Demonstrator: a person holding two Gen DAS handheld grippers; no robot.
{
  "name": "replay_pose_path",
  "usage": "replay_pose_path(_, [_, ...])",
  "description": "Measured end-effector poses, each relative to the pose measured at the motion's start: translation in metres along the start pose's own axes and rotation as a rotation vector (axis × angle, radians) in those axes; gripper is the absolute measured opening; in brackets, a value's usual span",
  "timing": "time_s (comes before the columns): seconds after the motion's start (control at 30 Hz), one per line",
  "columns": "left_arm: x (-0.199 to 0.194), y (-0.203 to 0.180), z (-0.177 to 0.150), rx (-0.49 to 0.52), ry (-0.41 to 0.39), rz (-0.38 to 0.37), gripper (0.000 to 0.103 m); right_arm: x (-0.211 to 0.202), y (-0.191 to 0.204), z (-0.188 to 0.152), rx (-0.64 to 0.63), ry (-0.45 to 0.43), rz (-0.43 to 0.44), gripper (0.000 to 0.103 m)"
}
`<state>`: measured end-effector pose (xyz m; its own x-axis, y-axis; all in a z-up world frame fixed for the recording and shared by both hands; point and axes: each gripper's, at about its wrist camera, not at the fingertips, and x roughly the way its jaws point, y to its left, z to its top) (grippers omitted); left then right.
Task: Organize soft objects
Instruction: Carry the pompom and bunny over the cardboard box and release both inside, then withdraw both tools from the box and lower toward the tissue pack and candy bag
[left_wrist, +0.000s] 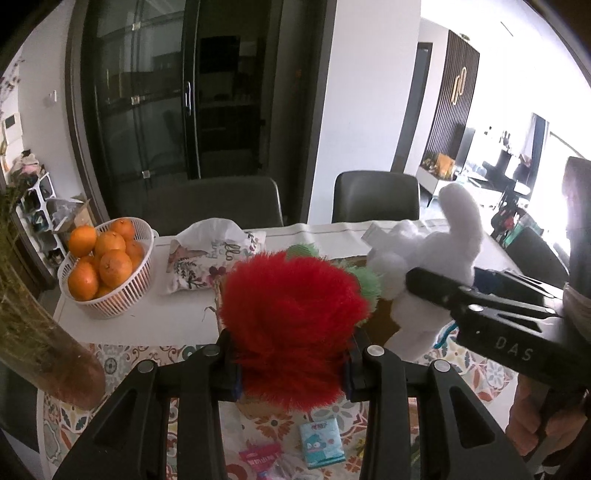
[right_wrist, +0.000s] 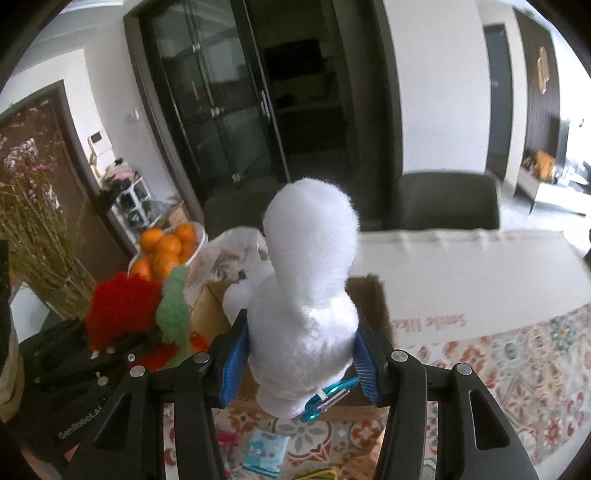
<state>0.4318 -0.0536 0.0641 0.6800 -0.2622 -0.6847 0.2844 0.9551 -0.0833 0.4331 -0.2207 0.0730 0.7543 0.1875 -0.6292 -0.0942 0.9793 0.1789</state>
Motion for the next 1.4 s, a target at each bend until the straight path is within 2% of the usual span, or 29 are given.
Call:
replay_pose_path(0.13, [0.02, 0.002, 0.001, 0.009, 0.025, 0.014, 0.037, 0.03, -0.008, -0.001, 0.008, 0.075, 0.028, 0.052])
replay_pose_path(0.37, [0.056, 0.009, -0.003, -0.027, 0.101, -0.014, 0.038, 0.074, -0.018, -0.008, 0.026, 0.169, 0.057, 0.052])
replay_pose_path(0.67, [0.081, 0.006, -0.017, 0.022, 0.174, -0.002, 0.04, 0.113, -0.016, -0.025, -0.019, 0.294, 0.064, 0.054])
replay_pose_path(0.83, [0.086, 0.005, -0.019, 0.035, 0.192, 0.026, 0.062, 0.121, -0.016, -0.029, -0.056, 0.336, 0.059, 0.057])
replay_pose_path(0.93, [0.084, 0.007, -0.018, 0.029, 0.187, 0.039, 0.068, 0.118, -0.019, -0.03, -0.066, 0.339, 0.051, 0.064])
replay_pose_path(1.13, [0.068, 0.004, -0.015, 0.029, 0.162, 0.052, 0.07, 0.108, -0.023, -0.024, -0.054, 0.307, 0.028, 0.065])
replay_pose_path(1.27, [0.052, 0.002, -0.018, 0.037, 0.146, 0.079, 0.071, 0.091, -0.022, -0.022, -0.055, 0.261, -0.019, 0.065])
replay_pose_path(1.4, [0.034, 0.002, -0.023, 0.043, 0.118, 0.104, 0.077, 0.072, -0.023, -0.021, -0.058, 0.219, -0.07, 0.068])
